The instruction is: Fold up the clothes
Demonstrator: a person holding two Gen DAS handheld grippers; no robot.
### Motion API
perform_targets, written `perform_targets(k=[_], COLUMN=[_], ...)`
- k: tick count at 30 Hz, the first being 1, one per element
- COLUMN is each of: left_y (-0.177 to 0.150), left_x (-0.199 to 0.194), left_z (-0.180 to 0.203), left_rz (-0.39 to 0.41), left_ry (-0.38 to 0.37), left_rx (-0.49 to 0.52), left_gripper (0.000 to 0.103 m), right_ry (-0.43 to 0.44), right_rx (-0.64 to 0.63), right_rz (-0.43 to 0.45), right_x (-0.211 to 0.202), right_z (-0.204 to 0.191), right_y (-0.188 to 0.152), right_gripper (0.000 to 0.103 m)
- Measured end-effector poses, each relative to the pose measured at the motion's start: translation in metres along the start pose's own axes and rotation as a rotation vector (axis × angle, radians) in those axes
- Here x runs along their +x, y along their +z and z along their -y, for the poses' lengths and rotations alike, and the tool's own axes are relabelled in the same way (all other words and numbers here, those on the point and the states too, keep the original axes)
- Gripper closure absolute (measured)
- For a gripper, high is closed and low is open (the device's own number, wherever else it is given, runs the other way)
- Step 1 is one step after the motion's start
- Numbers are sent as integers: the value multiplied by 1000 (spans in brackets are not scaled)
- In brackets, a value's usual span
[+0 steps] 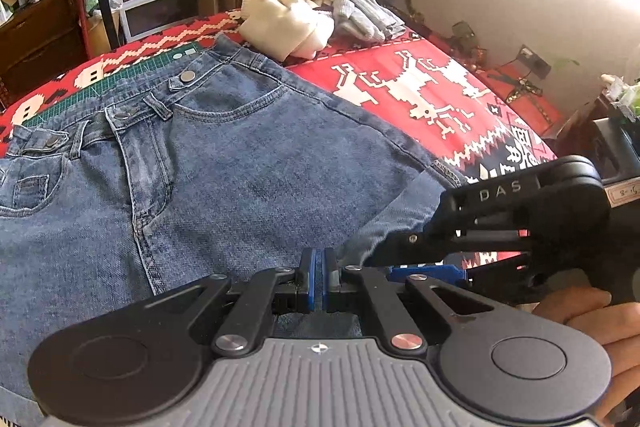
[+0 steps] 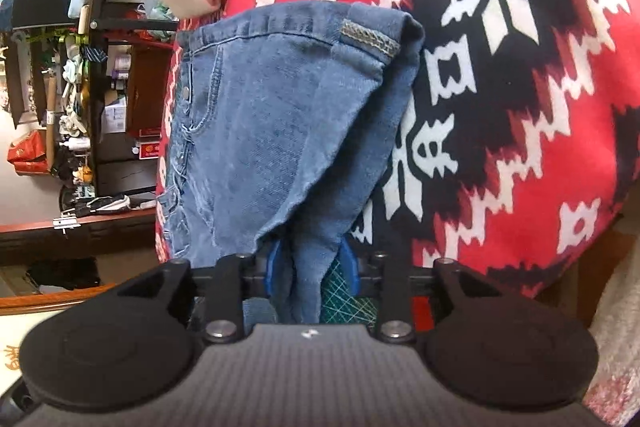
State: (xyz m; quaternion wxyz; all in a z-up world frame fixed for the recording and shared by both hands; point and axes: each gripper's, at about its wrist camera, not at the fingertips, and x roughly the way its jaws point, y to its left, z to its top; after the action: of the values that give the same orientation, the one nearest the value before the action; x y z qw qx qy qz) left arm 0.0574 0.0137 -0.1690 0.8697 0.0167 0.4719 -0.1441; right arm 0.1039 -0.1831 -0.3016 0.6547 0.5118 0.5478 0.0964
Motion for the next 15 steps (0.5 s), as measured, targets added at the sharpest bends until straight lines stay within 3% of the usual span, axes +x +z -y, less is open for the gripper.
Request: perform_targets(k=[4,9,15], left_y=[-3,-6,-8], left_x=[2,1,2], left_z=[1,-1,-5], left_rz=[-12,-18,-24], left_ry=[3,6,12], left_rx=[11,7,-6], left_gripper=[100,100,100], right_ry=[40,26,34], right_rx=[67,31,-25], right_rz=[-14,67,1], right_x=[-1,-6,5], right_z=[14,10,3], right_y=[7,14,9], right_gripper=[68,71,70])
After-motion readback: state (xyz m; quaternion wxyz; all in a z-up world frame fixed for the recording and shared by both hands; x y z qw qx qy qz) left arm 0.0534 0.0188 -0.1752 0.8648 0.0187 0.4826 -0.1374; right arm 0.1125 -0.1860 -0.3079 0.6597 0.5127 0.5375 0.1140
